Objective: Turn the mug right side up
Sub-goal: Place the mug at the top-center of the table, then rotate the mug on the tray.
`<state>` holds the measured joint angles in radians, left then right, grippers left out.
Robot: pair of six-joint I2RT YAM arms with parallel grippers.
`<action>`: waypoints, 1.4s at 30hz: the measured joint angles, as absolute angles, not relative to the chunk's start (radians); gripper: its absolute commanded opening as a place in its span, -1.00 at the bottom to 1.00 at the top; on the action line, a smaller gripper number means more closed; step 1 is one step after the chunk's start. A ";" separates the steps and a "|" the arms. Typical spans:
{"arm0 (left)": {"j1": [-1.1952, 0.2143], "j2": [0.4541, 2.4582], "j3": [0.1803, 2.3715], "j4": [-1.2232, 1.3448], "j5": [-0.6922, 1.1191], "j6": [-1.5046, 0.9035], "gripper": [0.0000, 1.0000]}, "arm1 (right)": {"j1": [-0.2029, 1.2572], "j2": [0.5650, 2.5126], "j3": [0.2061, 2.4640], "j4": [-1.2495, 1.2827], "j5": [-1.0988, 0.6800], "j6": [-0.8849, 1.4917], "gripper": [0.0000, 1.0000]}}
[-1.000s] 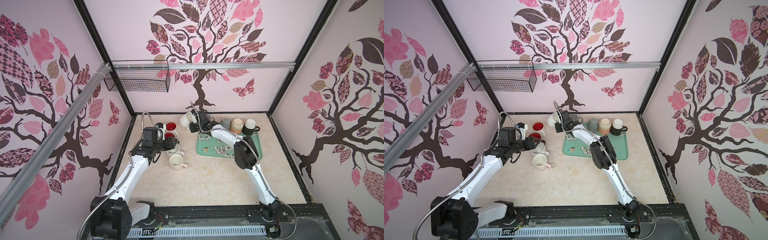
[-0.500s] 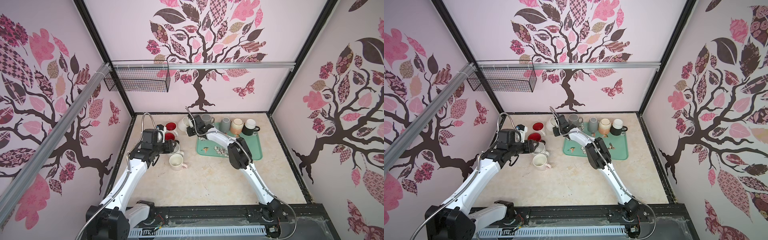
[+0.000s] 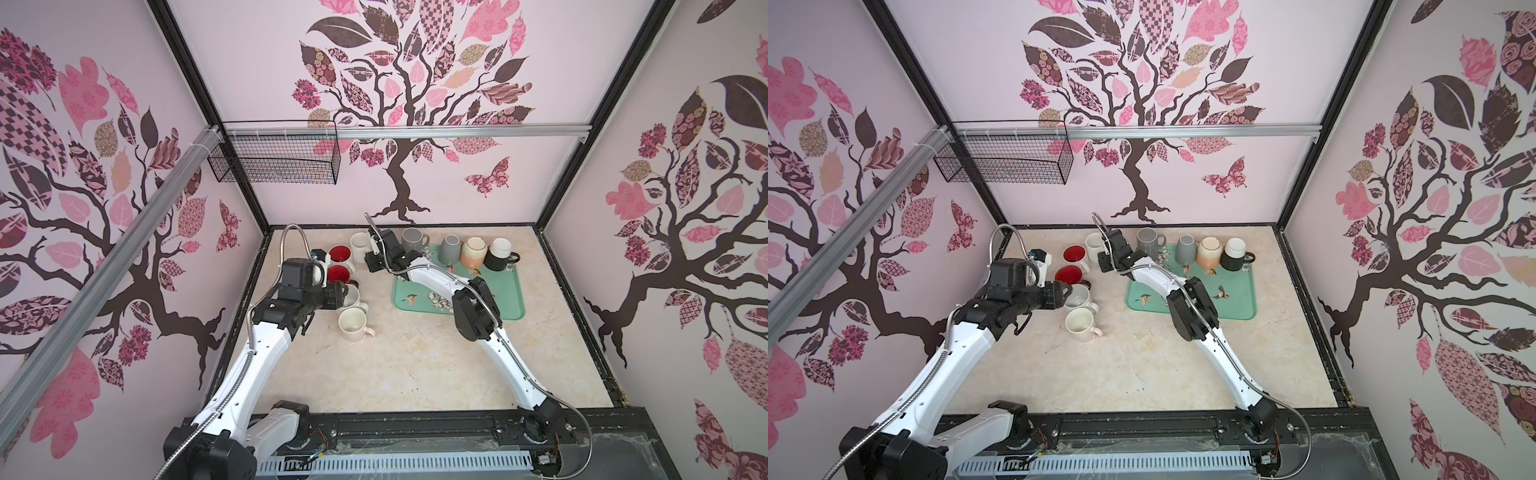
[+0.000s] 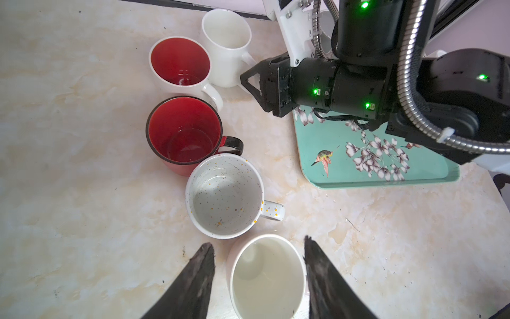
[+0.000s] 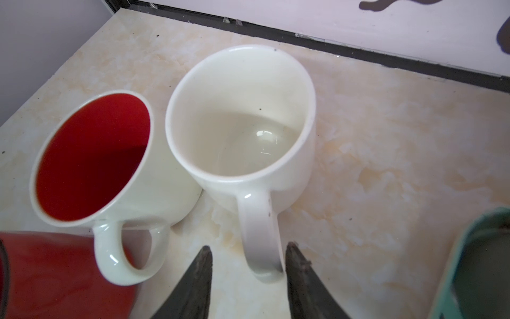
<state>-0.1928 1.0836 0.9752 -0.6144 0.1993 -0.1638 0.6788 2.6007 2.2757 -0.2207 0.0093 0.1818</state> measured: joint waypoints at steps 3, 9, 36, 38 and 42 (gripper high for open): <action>-0.194 1.092 1.003 -0.613 0.197 -0.156 0.12 | 0.678 2.540 2.192 -0.225 0.005 0.186 0.01; -0.209 1.166 1.068 -0.569 0.195 -0.160 0.12 | 0.650 2.369 2.080 -0.226 -0.015 0.193 0.05; -0.358 1.944 1.704 -0.546 0.267 -0.158 0.10 | 0.280 2.638 2.471 -0.290 -0.278 0.213 -0.22; -0.358 1.951 1.705 -0.555 0.272 -0.158 0.10 | 0.280 2.654 2.471 -0.302 -0.289 0.203 -0.25; -0.358 1.958 1.705 -0.557 0.276 -0.158 0.10 | 0.280 2.654 2.466 -0.313 -0.299 0.199 -0.32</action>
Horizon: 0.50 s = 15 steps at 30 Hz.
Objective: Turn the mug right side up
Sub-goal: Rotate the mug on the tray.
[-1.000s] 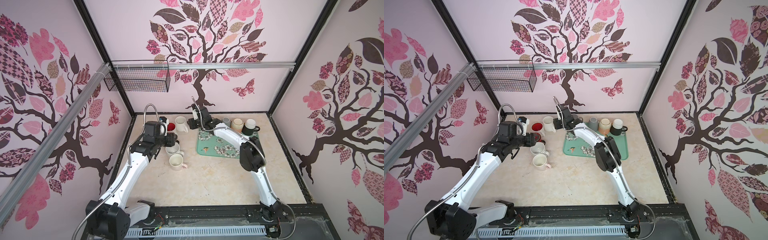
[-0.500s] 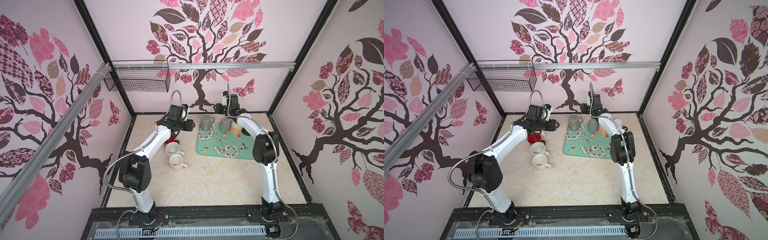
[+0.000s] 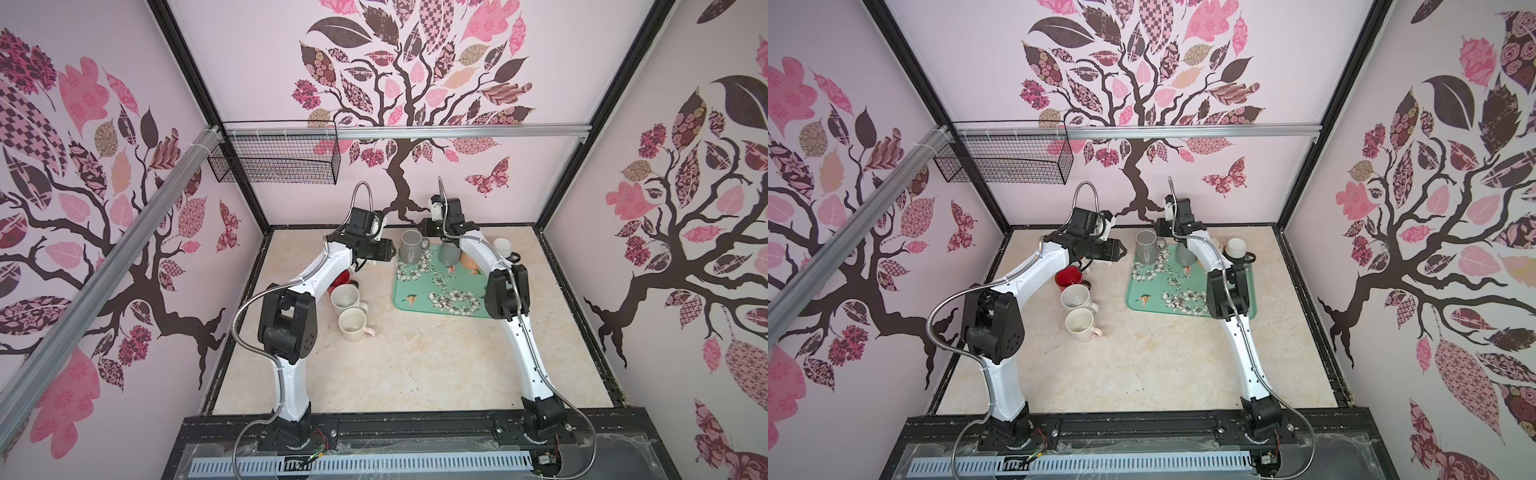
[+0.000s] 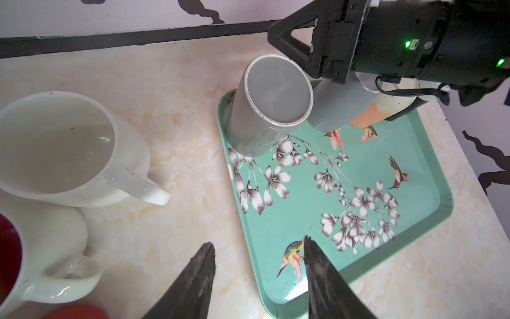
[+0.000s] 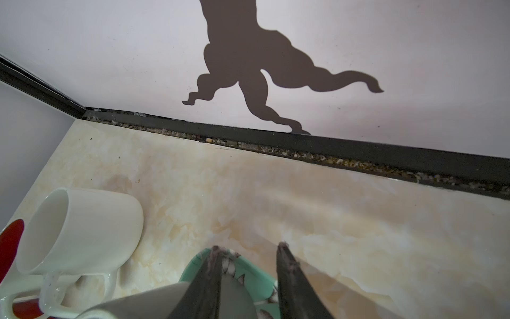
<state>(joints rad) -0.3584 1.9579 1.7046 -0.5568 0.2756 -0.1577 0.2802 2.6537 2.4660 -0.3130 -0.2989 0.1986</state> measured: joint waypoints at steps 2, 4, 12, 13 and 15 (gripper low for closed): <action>-0.358 1.958 1.705 -0.556 0.277 -0.158 0.10 | 0.281 2.643 2.439 -0.299 -0.303 0.195 -0.33; -0.358 1.958 1.705 -0.555 0.279 -0.158 0.10 | 0.284 2.613 2.373 -0.270 -0.305 0.196 -0.35; -0.358 1.947 1.688 -0.541 0.292 -0.165 0.10 | 0.293 2.445 2.054 -0.221 -0.308 0.207 -0.39; -0.358 1.940 1.682 -0.541 0.292 -0.167 0.10 | 0.297 2.426 2.022 -0.217 -0.306 0.207 -0.39; -0.358 1.917 1.666 -0.539 0.290 -0.169 0.10 | 0.308 2.379 1.947 -0.200 -0.303 0.207 -0.40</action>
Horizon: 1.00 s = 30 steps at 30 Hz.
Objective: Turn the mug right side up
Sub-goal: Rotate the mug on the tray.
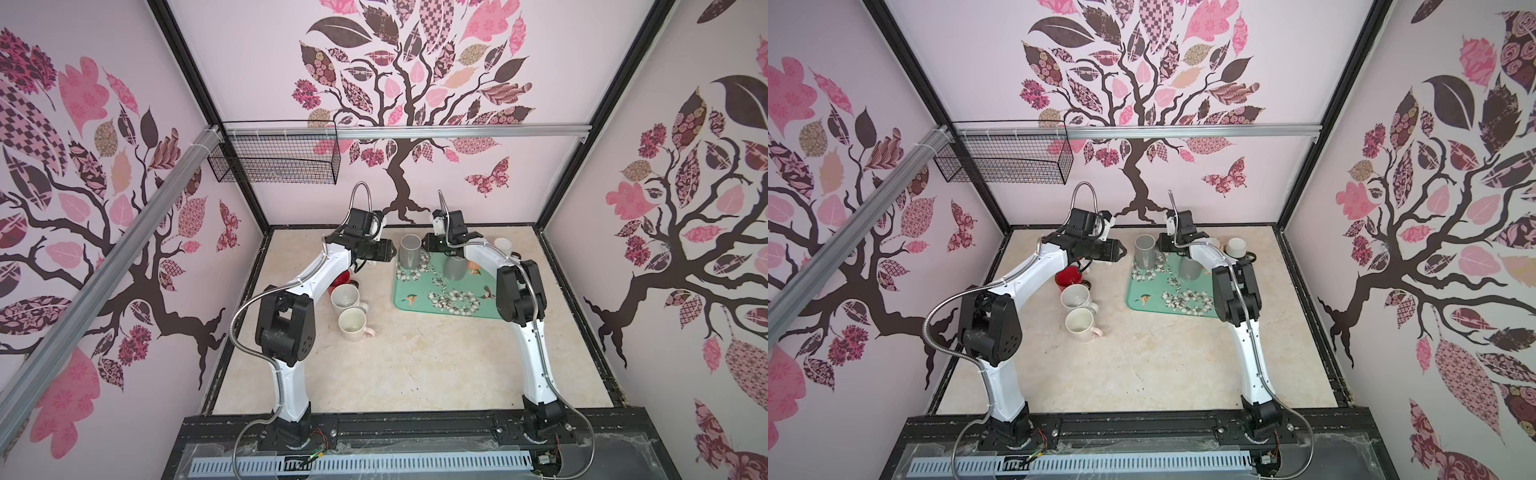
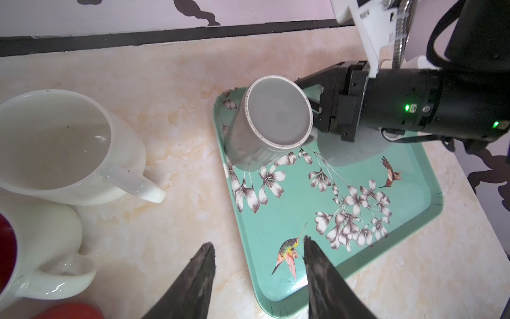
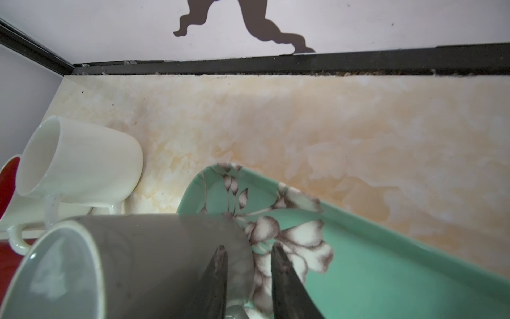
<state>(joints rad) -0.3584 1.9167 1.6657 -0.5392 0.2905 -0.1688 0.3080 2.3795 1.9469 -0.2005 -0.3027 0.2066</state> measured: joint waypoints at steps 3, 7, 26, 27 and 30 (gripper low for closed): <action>-0.358 1.877 1.641 -0.535 0.287 -0.176 0.10 | 0.324 2.316 1.847 -0.178 -0.291 0.209 -0.41; -0.358 1.824 1.604 -0.524 0.278 -0.187 0.10 | 0.336 2.257 1.750 -0.153 -0.289 0.210 -0.42; -0.513 1.868 1.555 -0.633 0.128 -0.196 0.23 | 0.400 1.934 1.346 -0.055 -0.238 0.289 -0.27; -0.517 1.876 1.555 -0.641 0.124 -0.177 0.23 | 0.395 1.900 1.317 -0.038 -0.234 0.298 -0.27; -0.509 1.882 1.555 -0.664 0.117 -0.099 0.23 | 0.379 1.826 1.251 -0.007 -0.221 0.321 -0.27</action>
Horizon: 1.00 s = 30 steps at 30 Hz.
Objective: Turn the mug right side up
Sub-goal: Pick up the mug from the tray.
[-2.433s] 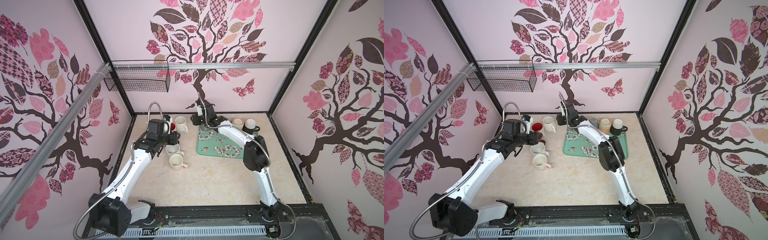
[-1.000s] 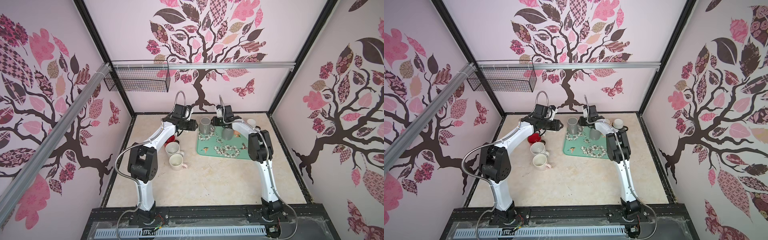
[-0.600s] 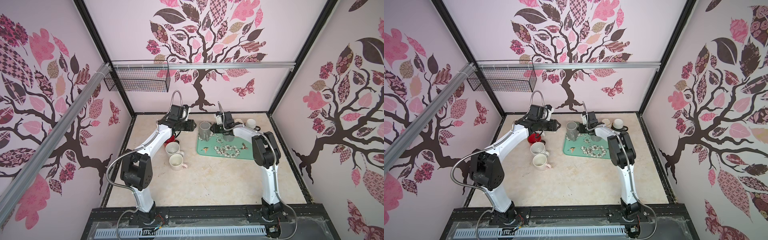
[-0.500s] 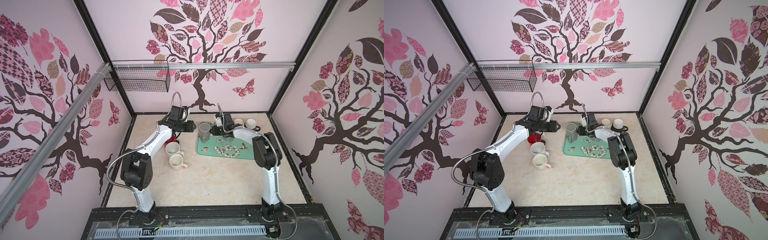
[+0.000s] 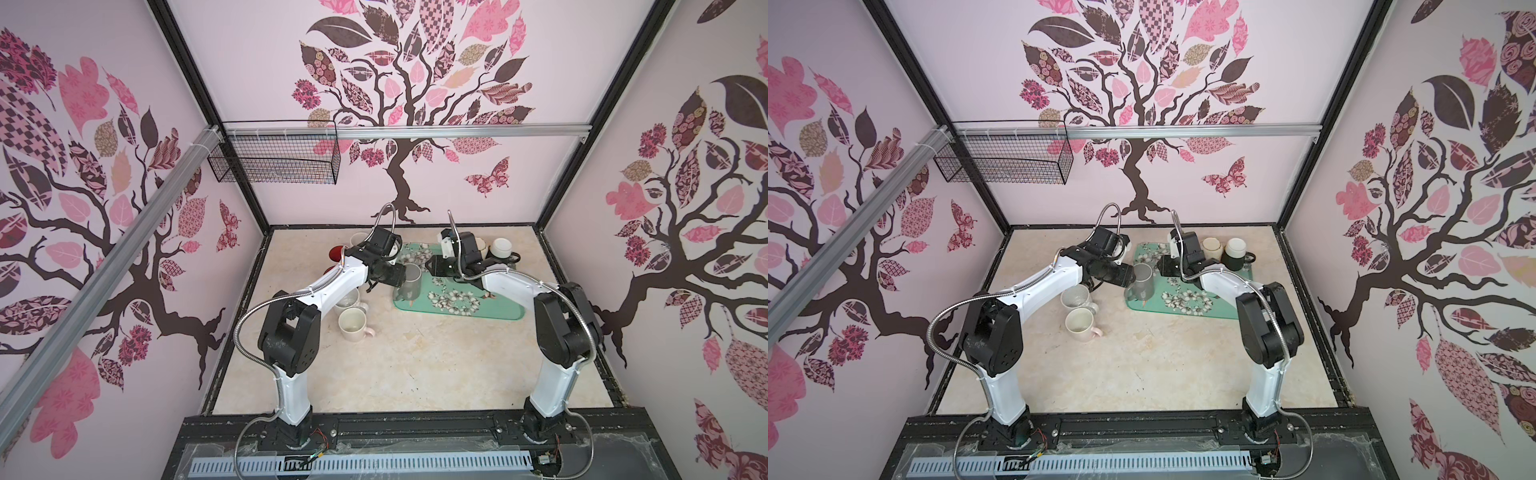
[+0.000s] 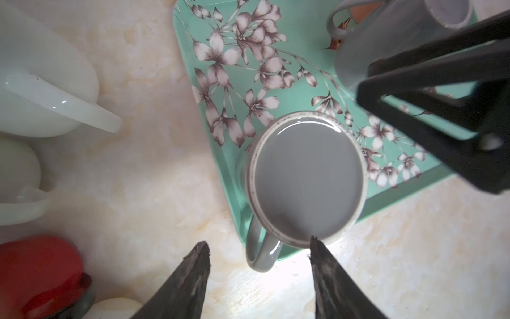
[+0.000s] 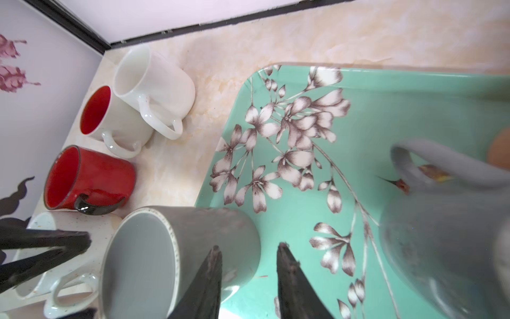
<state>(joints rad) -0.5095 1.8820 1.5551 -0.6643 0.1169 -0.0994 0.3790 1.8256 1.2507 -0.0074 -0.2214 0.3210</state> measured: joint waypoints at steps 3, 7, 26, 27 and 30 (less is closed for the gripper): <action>-0.498 1.880 1.548 -0.675 0.110 -0.023 0.23 | 0.368 1.773 1.195 0.008 -0.209 0.337 -0.27; -0.494 1.837 1.469 -0.675 0.109 0.036 0.24 | 0.365 1.719 1.111 0.043 -0.204 0.360 -0.26; -0.498 1.954 1.444 -0.626 0.215 0.039 -0.07 | 0.368 1.580 0.862 0.156 -0.220 0.442 -0.26; -0.499 1.959 1.445 -0.619 0.216 0.035 -0.07 | 0.368 1.580 0.860 0.159 -0.221 0.443 -0.26; -0.502 1.971 1.446 -0.595 0.214 0.026 -0.07 | 0.368 1.580 0.857 0.162 -0.228 0.447 -0.26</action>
<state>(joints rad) -0.5022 1.9709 1.4456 -0.5953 0.2142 0.0261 0.3679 1.5799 0.8570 0.1623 -0.2283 0.4465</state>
